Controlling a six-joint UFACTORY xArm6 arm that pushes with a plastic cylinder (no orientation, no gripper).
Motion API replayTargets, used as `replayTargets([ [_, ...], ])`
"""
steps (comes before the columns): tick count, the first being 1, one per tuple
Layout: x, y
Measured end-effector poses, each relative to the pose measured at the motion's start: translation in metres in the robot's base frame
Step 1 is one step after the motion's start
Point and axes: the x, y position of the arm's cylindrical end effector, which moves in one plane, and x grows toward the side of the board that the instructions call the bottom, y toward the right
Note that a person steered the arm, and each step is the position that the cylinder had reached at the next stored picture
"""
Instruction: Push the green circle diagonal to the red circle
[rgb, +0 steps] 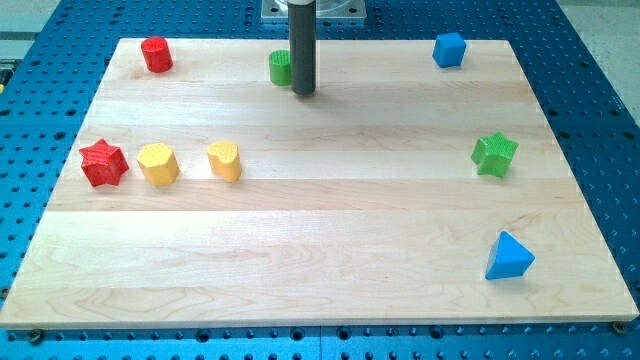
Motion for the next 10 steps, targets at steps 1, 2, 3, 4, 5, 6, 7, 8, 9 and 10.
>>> replayTargets([
  [1, -0.045, 0.012],
  [2, -0.085, -0.016],
  [3, -0.040, -0.045],
  [4, 0.020, 0.002],
  [5, 0.042, 0.019],
  [6, -0.017, 0.008],
  [7, -0.001, -0.042],
  [8, 0.027, -0.045],
  [9, 0.005, -0.067],
  [10, 0.044, -0.080],
])
